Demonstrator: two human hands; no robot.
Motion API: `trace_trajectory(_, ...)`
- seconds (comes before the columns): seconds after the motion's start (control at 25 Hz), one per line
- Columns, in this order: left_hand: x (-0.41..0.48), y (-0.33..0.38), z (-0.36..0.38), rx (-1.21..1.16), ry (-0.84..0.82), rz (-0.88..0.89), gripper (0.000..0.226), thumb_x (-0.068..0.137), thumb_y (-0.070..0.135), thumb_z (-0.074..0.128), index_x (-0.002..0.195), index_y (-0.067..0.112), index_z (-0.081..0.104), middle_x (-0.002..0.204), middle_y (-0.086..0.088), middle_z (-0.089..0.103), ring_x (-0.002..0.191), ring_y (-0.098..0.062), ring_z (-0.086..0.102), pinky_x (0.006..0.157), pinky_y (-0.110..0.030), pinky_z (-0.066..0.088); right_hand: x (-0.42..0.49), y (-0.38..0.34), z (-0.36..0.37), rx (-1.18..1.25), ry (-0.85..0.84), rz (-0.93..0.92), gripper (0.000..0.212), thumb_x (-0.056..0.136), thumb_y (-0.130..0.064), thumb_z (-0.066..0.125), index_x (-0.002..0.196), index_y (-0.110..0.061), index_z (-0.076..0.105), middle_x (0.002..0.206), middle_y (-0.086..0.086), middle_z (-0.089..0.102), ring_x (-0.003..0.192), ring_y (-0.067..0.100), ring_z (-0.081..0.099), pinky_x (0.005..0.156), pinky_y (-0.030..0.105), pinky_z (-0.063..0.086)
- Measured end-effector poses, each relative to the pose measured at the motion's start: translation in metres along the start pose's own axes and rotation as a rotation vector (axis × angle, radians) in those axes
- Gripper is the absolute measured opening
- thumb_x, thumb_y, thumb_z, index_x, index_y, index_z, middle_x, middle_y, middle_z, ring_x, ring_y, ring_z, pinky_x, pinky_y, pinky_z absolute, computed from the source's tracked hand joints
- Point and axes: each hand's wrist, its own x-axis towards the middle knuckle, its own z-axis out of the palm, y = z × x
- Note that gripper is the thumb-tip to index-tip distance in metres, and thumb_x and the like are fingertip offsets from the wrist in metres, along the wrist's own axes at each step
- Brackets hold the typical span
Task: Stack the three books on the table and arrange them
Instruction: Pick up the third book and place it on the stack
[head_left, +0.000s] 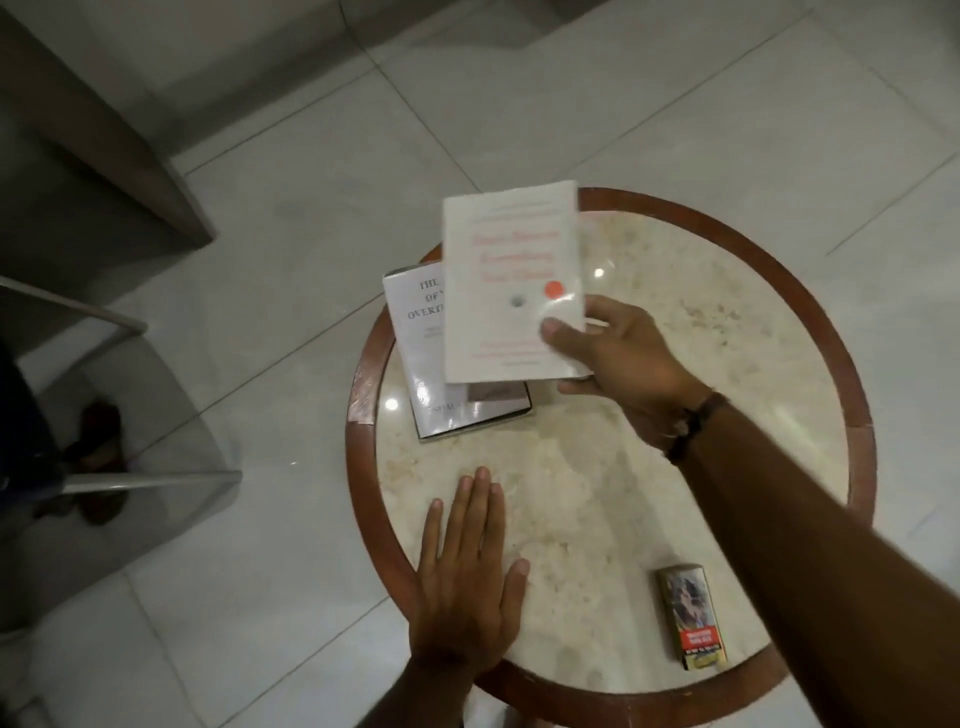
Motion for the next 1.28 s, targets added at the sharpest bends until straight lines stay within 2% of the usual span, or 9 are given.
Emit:
trace_trajectory(0.16,0.0,0.0,0.007,-0.05,0.025,-0.023,0.075,0.108,0.052,0.041,0.172,0.018,0.022,0.183,-0.001,0.018,0.169,-0.024,0.018,0.138,-0.054,0.015,0.019,0.016,0.051,-0.18,-0.088,0.072,0.033,0.095,-0.02,0.081,0.125,-0.01,0.071,0.117,0.01,0.082,0.076,0.008,0.08,0.056,0.026,0.065)
trace_trajectory(0.24,0.001,0.0,0.009,-0.058,0.027,-0.031,0.076,0.108,0.055,0.04,0.173,0.021,0.02,0.184,0.002,0.016,0.169,-0.022,0.018,0.138,-0.053,0.014,0.024,0.03,0.059,-0.267,-0.022,0.098,0.033,0.092,-0.021,0.084,0.12,-0.011,0.07,0.119,0.009,0.08,0.082,0.014,0.079,0.057,0.03,0.067)
trace_trajectory(0.36,0.002,0.0,0.009,-0.061,-0.005,-0.044,0.079,0.107,0.061,0.037,0.173,0.024,0.015,0.184,0.005,0.01,0.169,-0.02,0.014,0.138,-0.051,0.008,0.024,0.042,0.067,-0.484,0.159,0.039,0.036,0.081,-0.035,0.091,0.102,-0.019,0.066,0.107,0.001,0.079,0.09,0.022,0.079,0.076,0.046,0.069)
trace_trajectory(0.56,0.005,0.0,0.009,-0.008,-0.037,-0.05,0.082,0.105,0.067,0.036,0.173,0.025,0.018,0.184,0.003,0.012,0.169,-0.022,0.015,0.138,-0.051,0.006,0.022,0.044,0.068,-0.794,0.281,-0.04,0.06,0.072,-0.06,0.088,0.105,-0.024,0.054,0.1,-0.007,0.066,0.086,0.019,0.068,0.074,0.037,0.057)
trace_trajectory(0.76,0.006,0.005,-0.008,-0.259,0.062,-0.05,0.074,0.107,0.064,0.033,0.172,0.029,0.022,0.183,0.008,0.017,0.168,-0.016,0.019,0.137,-0.056,0.017,0.029,0.035,0.058,-0.544,0.196,-0.002,0.065,0.078,-0.054,0.088,0.126,-0.024,0.056,0.131,-0.001,0.067,0.107,0.024,0.068,0.094,0.045,0.062)
trace_trajectory(0.92,0.07,-0.004,-0.065,-0.369,0.324,-0.511,0.061,0.105,0.06,0.047,0.159,0.032,0.043,0.163,-0.001,0.054,0.153,-0.022,0.042,0.127,-0.058,0.036,0.044,0.013,0.058,-0.511,0.163,0.039,0.069,0.086,-0.044,0.086,0.142,-0.017,0.056,0.149,0.009,0.064,0.125,0.034,0.067,0.103,0.053,0.06)
trace_trajectory(1.04,0.155,-0.014,-0.106,-0.572,0.23,-0.872,0.053,0.106,0.042,0.059,0.157,0.031,0.046,0.163,-0.006,0.051,0.149,-0.032,0.046,0.126,-0.06,0.036,0.049,0.012,0.065,-0.649,0.14,0.01,0.058,0.088,-0.04,0.085,0.134,-0.016,0.058,0.139,0.01,0.069,0.109,0.031,0.072,0.096,0.046,0.063)
trace_trajectory(1.16,0.201,-0.014,-0.113,-0.803,0.152,-0.967,0.05,0.106,0.029,0.063,0.154,0.025,0.05,0.16,-0.008,0.055,0.144,-0.035,0.055,0.119,-0.057,0.049,0.051,0.02,0.073,-0.753,0.168,-0.042,0.038,0.09,-0.039,0.083,0.107,-0.024,0.053,0.122,0.008,0.074,0.085,0.024,0.068,0.074,0.033,0.059)
trace_trajectory(1.28,0.206,-0.028,-0.116,-0.874,0.124,-0.973,0.047,0.102,0.023,0.066,0.147,0.035,0.058,0.143,0.002,0.067,0.124,-0.03,0.069,0.095,-0.046,0.065,0.052,0.02,0.072,-0.754,0.179,-0.038,0.04,0.089,-0.038,0.084,0.105,-0.024,0.05,0.12,0.008,0.074,0.085,0.024,0.068,0.073,0.033,0.057)
